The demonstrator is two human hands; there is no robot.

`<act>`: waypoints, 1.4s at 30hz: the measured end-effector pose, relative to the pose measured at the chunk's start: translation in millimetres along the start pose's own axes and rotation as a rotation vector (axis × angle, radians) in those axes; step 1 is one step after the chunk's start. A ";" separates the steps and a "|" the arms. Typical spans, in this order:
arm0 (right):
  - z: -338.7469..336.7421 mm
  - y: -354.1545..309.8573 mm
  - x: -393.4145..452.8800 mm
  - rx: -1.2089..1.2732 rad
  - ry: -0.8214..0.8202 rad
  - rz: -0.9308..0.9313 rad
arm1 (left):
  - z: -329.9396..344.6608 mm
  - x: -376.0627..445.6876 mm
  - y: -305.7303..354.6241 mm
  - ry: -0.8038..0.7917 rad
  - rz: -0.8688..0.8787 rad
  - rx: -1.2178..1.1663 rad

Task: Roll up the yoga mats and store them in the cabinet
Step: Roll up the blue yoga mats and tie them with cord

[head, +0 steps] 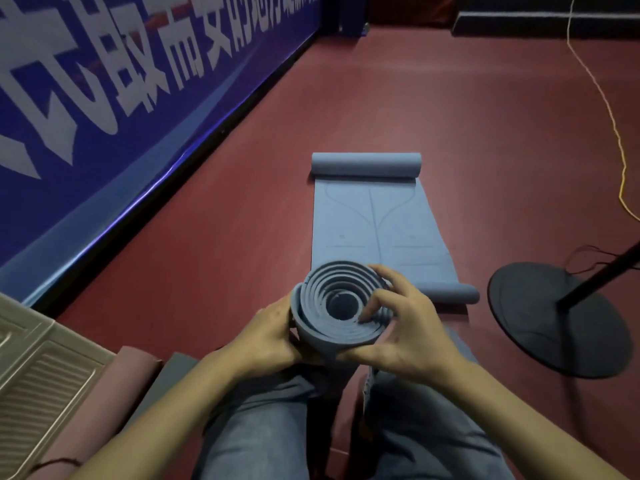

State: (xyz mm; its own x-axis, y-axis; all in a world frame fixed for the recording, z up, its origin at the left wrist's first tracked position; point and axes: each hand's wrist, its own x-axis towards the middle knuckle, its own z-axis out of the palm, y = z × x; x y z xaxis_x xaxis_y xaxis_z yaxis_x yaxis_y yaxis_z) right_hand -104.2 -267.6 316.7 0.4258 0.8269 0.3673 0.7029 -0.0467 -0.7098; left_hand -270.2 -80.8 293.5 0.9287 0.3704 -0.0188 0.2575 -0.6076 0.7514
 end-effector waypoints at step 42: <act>263.0 154.8 149.7 -0.255 -1.068 0.630 | 72.8 18.0 -390.2 -0.011 -1.275 -0.212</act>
State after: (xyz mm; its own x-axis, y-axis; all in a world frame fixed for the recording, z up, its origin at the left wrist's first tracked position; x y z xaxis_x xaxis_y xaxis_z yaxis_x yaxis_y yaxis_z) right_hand -81.5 -3.6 103.7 0.1389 0.6556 -0.7422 0.6864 -0.6040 -0.4051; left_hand -334.5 111.8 -48.0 0.0625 0.5968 -0.7999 0.9121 0.2913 0.2886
